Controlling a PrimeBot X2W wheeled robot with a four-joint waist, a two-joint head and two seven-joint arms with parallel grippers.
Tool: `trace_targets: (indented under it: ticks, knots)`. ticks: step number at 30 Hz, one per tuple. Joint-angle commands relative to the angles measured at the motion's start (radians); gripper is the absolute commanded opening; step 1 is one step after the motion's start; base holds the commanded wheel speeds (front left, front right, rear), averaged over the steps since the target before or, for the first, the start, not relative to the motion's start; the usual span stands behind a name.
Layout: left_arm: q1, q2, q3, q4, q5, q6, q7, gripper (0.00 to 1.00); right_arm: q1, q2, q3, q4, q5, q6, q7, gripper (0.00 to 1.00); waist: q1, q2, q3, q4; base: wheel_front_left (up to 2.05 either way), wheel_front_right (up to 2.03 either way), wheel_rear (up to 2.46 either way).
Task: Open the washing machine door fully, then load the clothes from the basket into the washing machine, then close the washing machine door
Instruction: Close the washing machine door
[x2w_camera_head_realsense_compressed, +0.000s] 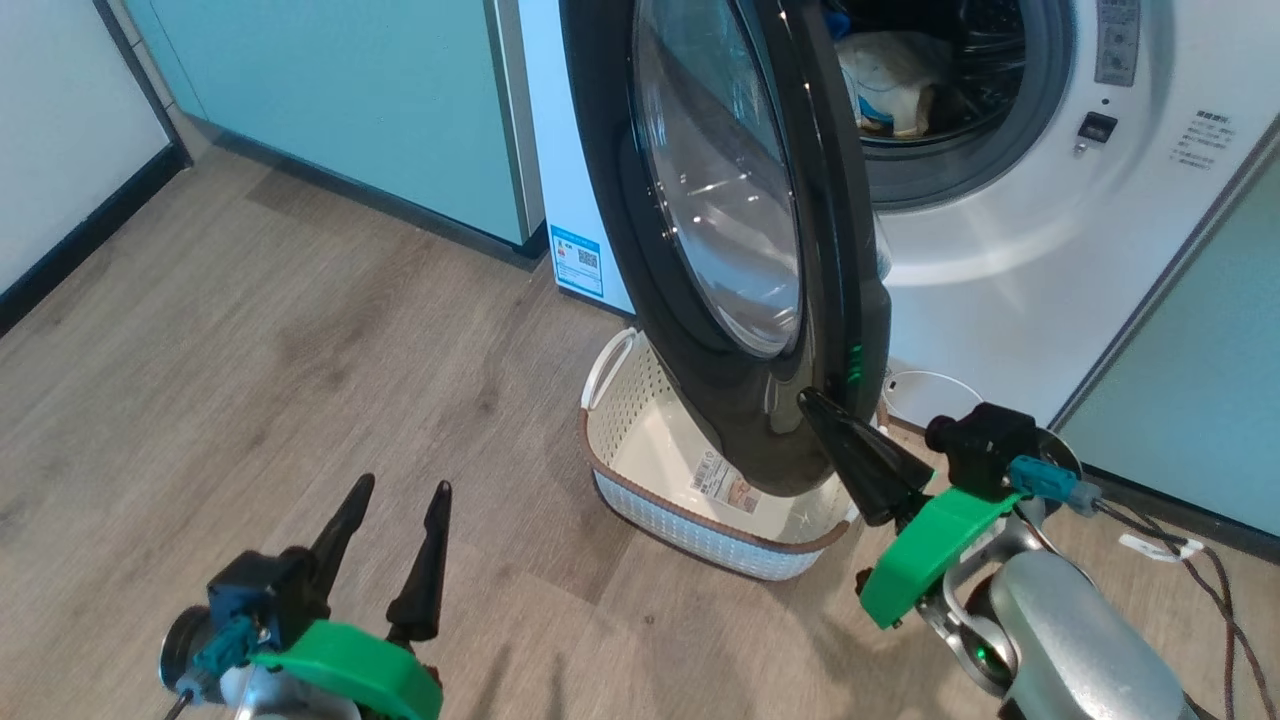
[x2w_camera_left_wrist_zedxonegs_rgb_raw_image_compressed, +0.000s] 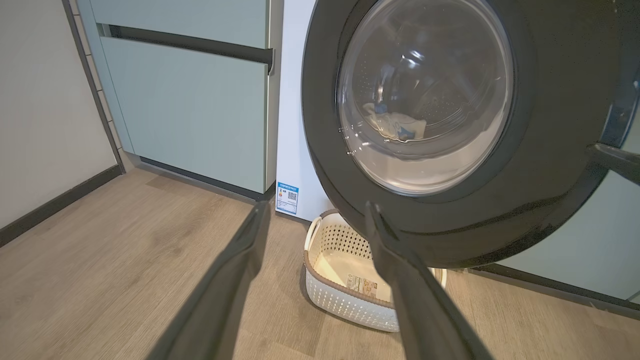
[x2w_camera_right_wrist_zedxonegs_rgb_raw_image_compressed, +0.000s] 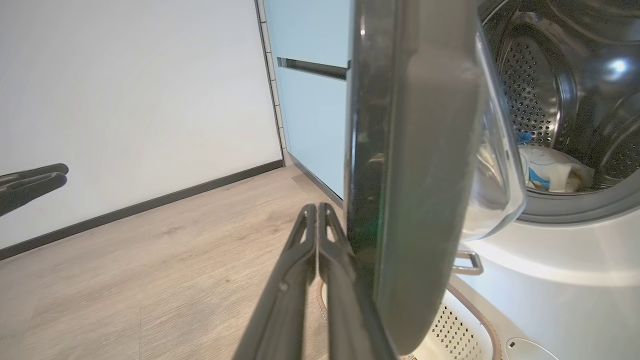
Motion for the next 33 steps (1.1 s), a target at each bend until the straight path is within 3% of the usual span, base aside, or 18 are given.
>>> trace_targets:
  ticks: [1,16,33]
  knots:
    - [-0.058,0.024,0.034,-0.035,-0.006,0.005,-0.011,1.0,-0.056,0.008,-0.009,-0.022,-0.006,-0.003,-0.012,0.0,0.0,0.0,0.004,-0.001,0.0,0.0,0.0]
    - [-0.11,0.007,0.022,-0.035,-0.001,-0.006,-0.034,1.0,-0.135,-0.001,-0.158,0.0,-0.087,-0.003,0.0,0.0,0.0,0.0,0.096,-0.021,0.0,0.0,0.0]
    - [-0.329,-0.079,-0.008,0.021,0.037,-0.082,-0.065,1.0,-0.38,-0.109,-0.398,0.058,-0.175,-0.003,0.013,0.0,0.0,0.0,0.317,0.026,0.0,0.0,0.0]
